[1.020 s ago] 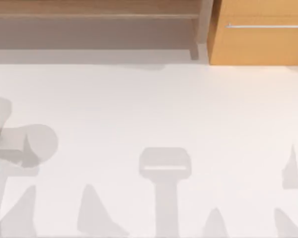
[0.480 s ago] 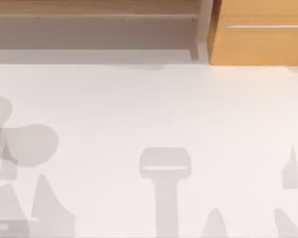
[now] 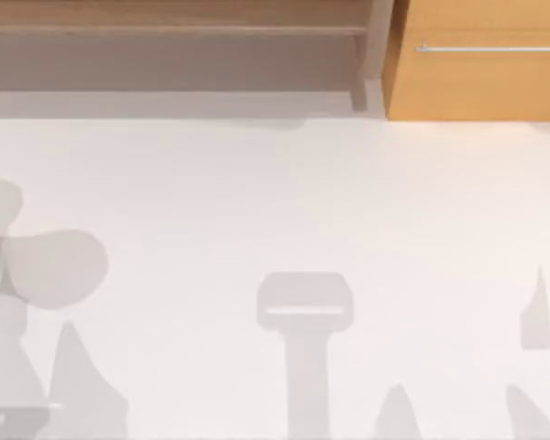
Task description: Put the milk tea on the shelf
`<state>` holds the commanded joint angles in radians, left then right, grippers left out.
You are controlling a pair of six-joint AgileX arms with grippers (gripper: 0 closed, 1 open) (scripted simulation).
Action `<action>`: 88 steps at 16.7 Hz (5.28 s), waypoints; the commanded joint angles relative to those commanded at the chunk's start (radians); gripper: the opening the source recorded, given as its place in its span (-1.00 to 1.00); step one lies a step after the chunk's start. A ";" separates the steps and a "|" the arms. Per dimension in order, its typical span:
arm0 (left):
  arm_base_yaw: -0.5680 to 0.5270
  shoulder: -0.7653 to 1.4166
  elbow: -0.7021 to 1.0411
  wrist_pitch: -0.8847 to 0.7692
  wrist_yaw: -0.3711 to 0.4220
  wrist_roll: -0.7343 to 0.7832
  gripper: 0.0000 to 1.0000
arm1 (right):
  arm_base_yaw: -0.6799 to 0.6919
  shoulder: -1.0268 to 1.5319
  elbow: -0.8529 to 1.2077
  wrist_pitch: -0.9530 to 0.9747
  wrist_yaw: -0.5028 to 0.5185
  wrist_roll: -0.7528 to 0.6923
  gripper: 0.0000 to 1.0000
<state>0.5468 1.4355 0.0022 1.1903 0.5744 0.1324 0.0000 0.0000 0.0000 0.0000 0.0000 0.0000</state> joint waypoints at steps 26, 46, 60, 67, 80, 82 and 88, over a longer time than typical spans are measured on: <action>-0.198 0.398 0.251 0.172 -0.188 -0.050 -0.66 | 0.000 0.000 0.000 0.000 0.000 0.000 1.00; -0.197 0.325 0.252 0.092 -0.189 -0.046 -1.00 | 0.000 0.000 0.000 0.000 0.000 0.000 1.00; -0.241 0.271 0.845 -0.346 -0.230 -0.078 -1.00 | 0.000 0.000 0.000 0.000 0.000 0.000 1.00; -0.300 0.348 1.232 -0.771 -0.281 -0.076 -1.00 | 0.000 0.000 0.000 0.000 0.000 0.000 1.00; -0.320 0.383 1.433 -1.019 -0.315 -0.075 -1.00 | 0.000 0.000 0.000 0.000 0.000 0.000 1.00; -0.324 0.413 1.431 -1.009 -0.317 -0.079 -1.00 | 0.000 0.000 0.000 0.000 0.000 0.000 1.00; -0.345 0.533 1.507 -0.939 -0.332 -0.082 -1.00 | 0.000 0.000 0.000 0.000 0.000 0.000 1.00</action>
<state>0.2019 1.9681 1.5087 0.2517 0.2425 0.0502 0.0000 0.0000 0.0000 0.0000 0.0000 0.0000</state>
